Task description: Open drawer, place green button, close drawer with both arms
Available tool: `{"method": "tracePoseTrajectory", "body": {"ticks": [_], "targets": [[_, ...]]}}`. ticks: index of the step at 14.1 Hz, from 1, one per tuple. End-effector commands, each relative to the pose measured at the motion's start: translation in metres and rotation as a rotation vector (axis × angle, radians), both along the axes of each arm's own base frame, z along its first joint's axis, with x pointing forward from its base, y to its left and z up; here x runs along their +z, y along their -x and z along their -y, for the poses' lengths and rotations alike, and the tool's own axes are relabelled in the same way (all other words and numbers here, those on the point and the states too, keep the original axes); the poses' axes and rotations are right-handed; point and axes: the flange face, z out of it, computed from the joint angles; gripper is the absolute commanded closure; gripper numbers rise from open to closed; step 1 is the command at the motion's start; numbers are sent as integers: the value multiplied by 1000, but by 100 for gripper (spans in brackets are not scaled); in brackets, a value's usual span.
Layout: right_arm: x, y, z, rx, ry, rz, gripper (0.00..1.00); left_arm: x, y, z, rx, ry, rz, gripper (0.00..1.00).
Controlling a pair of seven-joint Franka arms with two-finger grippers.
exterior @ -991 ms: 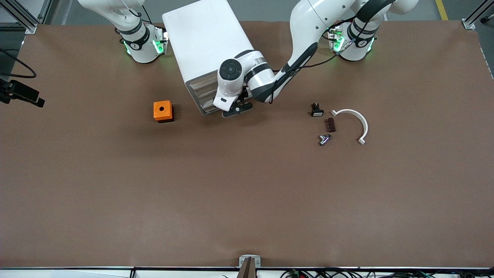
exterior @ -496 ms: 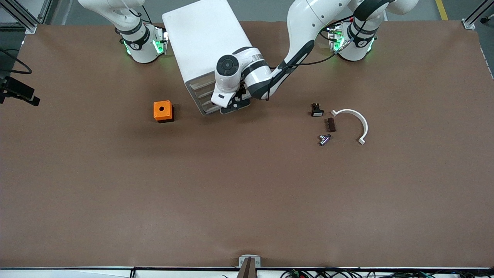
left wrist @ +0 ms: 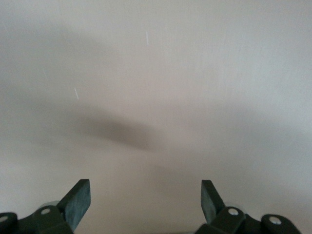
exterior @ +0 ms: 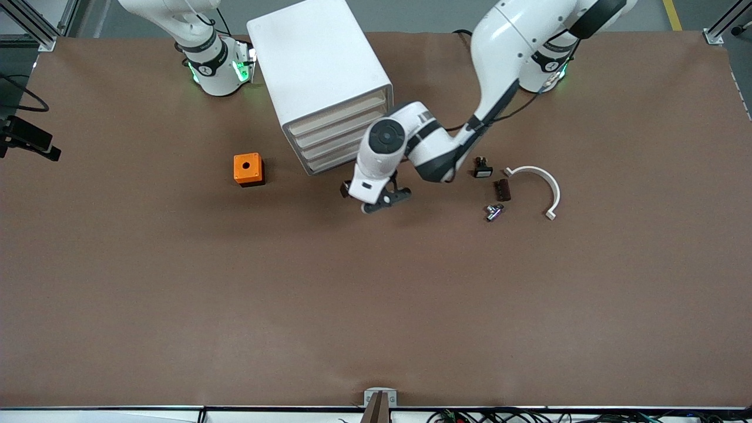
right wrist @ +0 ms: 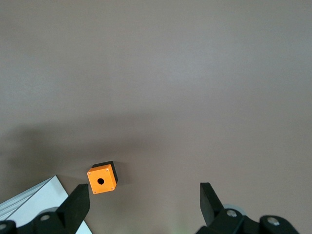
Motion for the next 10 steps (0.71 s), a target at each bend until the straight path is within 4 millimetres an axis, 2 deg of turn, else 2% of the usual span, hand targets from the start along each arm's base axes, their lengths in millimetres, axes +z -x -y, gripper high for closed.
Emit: {"method": "tracePoseTrajectory", "body": {"ticks": [1, 3, 7, 9, 10], "targets": [[6, 4, 1, 14, 15, 5, 0, 32, -32, -35, -39, -4, 25, 0], [5, 3, -1, 17, 15, 4, 0, 48, -71, -85, -127, -13, 47, 0], [5, 3, -1, 17, 15, 5, 0, 76, -111, -155, -258, -29, 77, 0], [5, 3, 1, 14, 16, 5, 0, 93, -133, -204, -309, -35, 93, 0], [5, 3, 1, 14, 18, 5, 0, 105, -137, -222, -346, -46, 93, 0]]}}
